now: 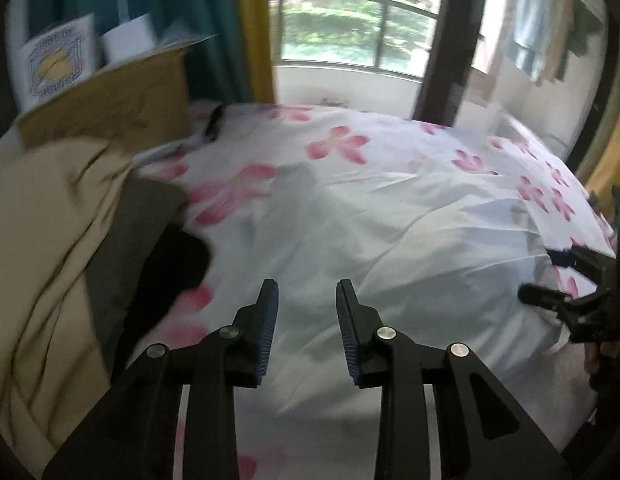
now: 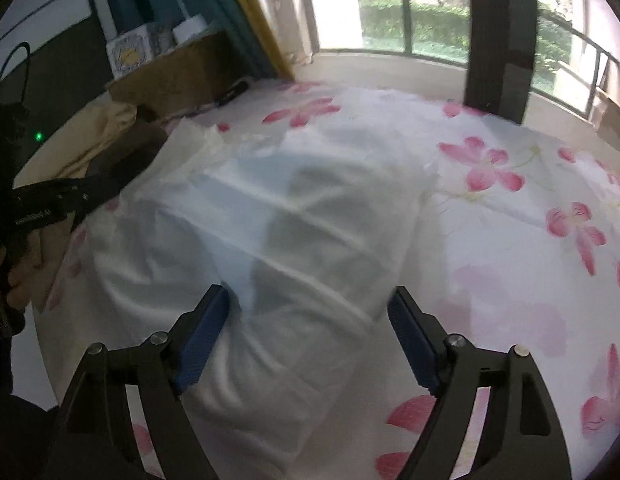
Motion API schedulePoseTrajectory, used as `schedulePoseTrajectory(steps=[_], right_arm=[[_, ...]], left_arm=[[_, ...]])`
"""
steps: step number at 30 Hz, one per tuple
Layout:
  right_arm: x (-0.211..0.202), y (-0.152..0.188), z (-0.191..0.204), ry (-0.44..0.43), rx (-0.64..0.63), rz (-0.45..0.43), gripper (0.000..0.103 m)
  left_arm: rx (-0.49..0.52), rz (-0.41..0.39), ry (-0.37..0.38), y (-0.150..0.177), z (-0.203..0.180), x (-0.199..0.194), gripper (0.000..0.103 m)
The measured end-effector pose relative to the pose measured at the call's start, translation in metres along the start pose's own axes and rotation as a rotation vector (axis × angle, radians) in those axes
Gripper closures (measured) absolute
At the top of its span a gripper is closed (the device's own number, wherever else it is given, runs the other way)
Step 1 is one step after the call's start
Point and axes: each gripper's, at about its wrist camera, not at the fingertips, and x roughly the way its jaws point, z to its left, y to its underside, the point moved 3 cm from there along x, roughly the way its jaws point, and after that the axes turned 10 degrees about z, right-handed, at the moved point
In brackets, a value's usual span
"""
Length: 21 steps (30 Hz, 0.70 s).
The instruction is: Fold large clothes
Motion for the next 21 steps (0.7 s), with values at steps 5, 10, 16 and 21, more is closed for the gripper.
schedulePoseTrajectory(steps=[5, 10, 16, 21], right_arm=[[-0.020, -0.006, -0.017, 0.023, 0.057, -0.055, 0.021], [-0.020, -0.005, -0.032, 0.045, 0.106, -0.057, 0.021], [-0.002, -0.012, -0.040, 0.051, 0.110, -0.031, 0.021], [0.011, -0.021, -0.039, 0.053, 0.095, -0.023, 0.019]], left_arm=[[0.084, 0.071, 0.033, -0.025, -0.019, 0.037, 0.071], [0.112, 0.098, -0.096, -0.041, -0.016, 0.068, 0.071], [0.088, 0.084, -0.062, -0.049, 0.003, 0.078, 0.100], [-0.011, 0.032, -0.079, -0.055, 0.025, 0.069, 0.100]])
